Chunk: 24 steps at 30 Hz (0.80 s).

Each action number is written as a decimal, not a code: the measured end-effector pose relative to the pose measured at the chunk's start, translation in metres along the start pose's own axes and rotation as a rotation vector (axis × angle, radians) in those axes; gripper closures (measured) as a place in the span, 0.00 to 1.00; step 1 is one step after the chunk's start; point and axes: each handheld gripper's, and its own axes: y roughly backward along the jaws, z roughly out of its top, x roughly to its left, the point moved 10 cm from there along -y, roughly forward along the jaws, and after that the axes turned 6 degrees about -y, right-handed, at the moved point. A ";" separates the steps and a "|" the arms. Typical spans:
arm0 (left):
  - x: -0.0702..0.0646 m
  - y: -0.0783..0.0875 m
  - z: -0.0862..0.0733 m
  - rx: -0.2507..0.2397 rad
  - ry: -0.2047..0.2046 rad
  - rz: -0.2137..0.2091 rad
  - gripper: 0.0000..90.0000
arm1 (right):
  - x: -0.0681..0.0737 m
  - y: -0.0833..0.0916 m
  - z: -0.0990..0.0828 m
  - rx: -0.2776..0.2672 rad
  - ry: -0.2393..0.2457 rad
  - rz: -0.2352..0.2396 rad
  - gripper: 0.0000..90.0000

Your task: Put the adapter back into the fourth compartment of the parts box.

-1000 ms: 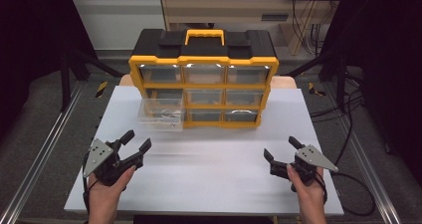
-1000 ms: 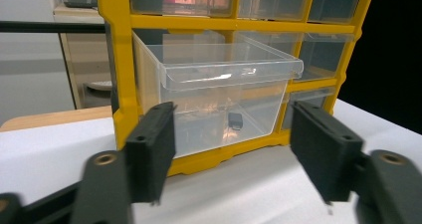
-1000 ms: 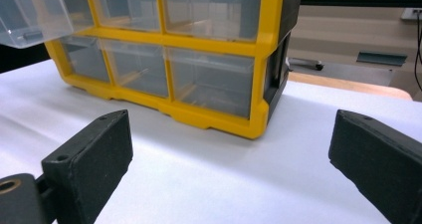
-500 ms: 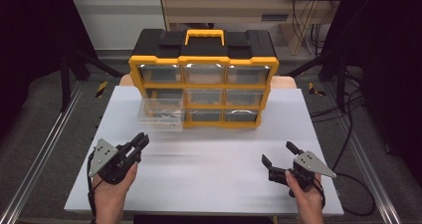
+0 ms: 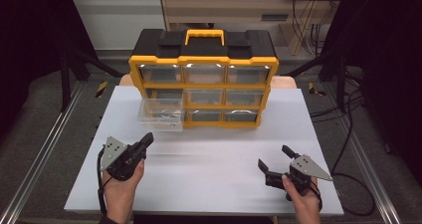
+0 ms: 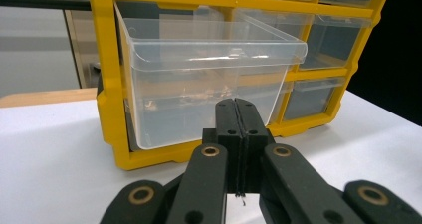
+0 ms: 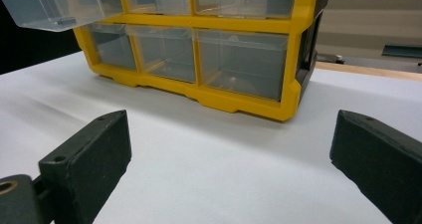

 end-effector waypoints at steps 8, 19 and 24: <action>-0.005 -0.005 0.001 0.016 -0.034 0.011 1.00 | 0.001 0.001 -0.001 0.003 -0.003 0.003 0.03; -0.001 -0.008 0.002 0.021 -0.013 0.018 1.00 | 0.003 0.000 -0.003 0.010 -0.002 0.011 0.03; -0.001 -0.011 0.000 0.028 -0.021 0.025 1.00 | 0.003 0.000 -0.003 0.010 -0.007 0.013 0.03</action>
